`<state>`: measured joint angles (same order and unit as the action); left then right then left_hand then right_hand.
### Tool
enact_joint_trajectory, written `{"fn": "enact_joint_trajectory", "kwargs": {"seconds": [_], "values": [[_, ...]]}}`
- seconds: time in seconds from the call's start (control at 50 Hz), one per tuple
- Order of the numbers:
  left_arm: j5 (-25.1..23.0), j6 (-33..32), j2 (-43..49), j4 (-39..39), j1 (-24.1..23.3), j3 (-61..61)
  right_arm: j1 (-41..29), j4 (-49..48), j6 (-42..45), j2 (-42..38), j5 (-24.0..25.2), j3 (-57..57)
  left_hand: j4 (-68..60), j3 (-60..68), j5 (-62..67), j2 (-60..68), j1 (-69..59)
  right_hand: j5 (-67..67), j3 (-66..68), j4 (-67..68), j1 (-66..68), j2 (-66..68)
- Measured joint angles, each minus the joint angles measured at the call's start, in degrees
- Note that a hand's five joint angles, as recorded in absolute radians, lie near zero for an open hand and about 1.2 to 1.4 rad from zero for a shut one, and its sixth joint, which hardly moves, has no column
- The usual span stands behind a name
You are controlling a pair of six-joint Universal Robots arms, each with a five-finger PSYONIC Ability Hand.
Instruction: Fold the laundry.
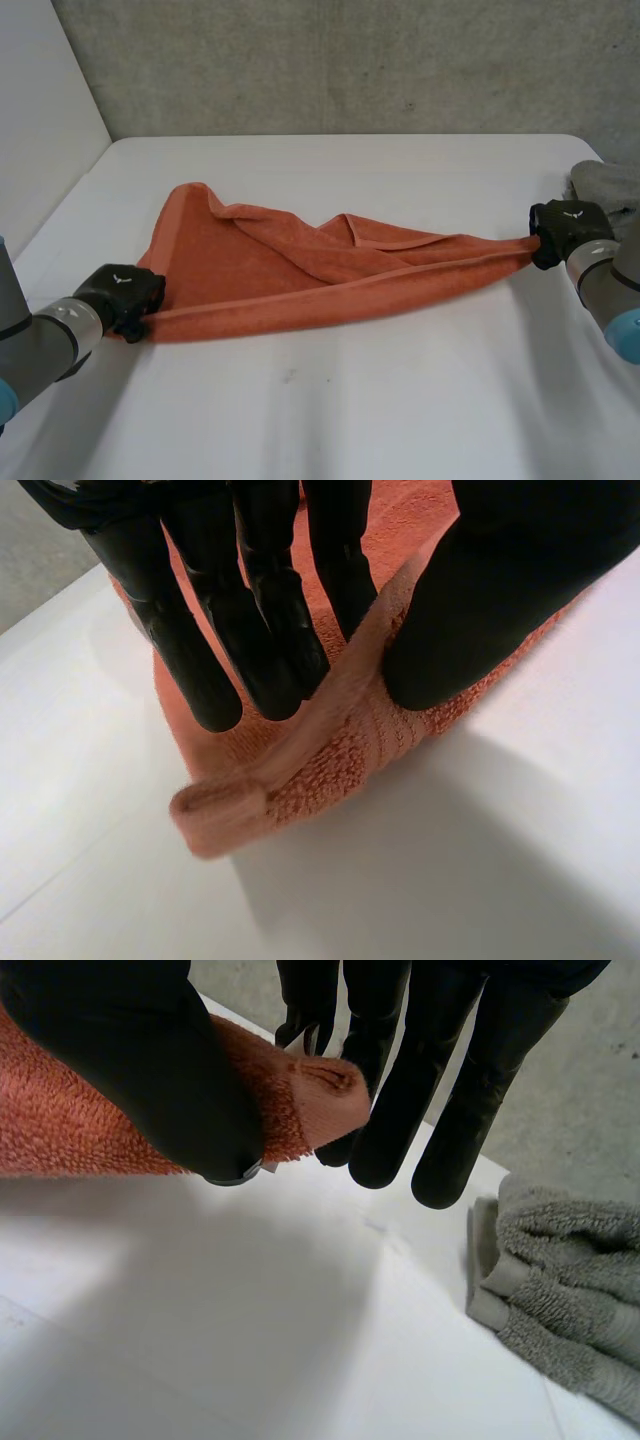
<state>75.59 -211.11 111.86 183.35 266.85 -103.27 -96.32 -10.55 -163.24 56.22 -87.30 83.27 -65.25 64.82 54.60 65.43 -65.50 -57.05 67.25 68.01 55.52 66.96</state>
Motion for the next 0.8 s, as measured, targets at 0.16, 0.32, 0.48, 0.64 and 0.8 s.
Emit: {"fn": "enact_joint_trajectory", "kwargs": {"seconds": [0.16,0.32,0.48,0.64,0.8], "values": [[1.1,0.9,-10.1,-0.3,-1.4,2.2,0.2,5.9,6.0,9.4,1.8,-0.7,-3.2,3.2,1.3,3.0,0.0,0.0,0.0,0.0,0.3,0.0],[0.8,5.9,-28.5,-0.4,-1.7,6.3,0.3,16.5,14.2,23.0,4.6,-5.4,-3.2,3.2,1.3,3.0,0.0,0.0,0.0,0.0,0.3,0.0],[0.6,10.7,-34.9,-1.1,-1.3,10.8,0.5,30.5,25.2,29.3,4.9,-12.9,-3.4,3.5,1.3,3.1,0.0,0.0,0.0,0.0,0.3,0.0],[1.6,10.7,-25.1,-4.6,-2.4,15.6,0.4,37.4,32.0,25.3,3.1,-17.0,-3.4,3.5,1.3,3.2,0.0,0.0,0.0,0.0,0.3,0.0],[7.7,7.3,-4.3,-8.4,-8.6,27.3,-1.9,37.7,32.0,11.4,-1.6,-24.1,-3.4,3.5,1.3,3.2,0.0,0.0,0.0,0.0,0.3,0.0]]}}
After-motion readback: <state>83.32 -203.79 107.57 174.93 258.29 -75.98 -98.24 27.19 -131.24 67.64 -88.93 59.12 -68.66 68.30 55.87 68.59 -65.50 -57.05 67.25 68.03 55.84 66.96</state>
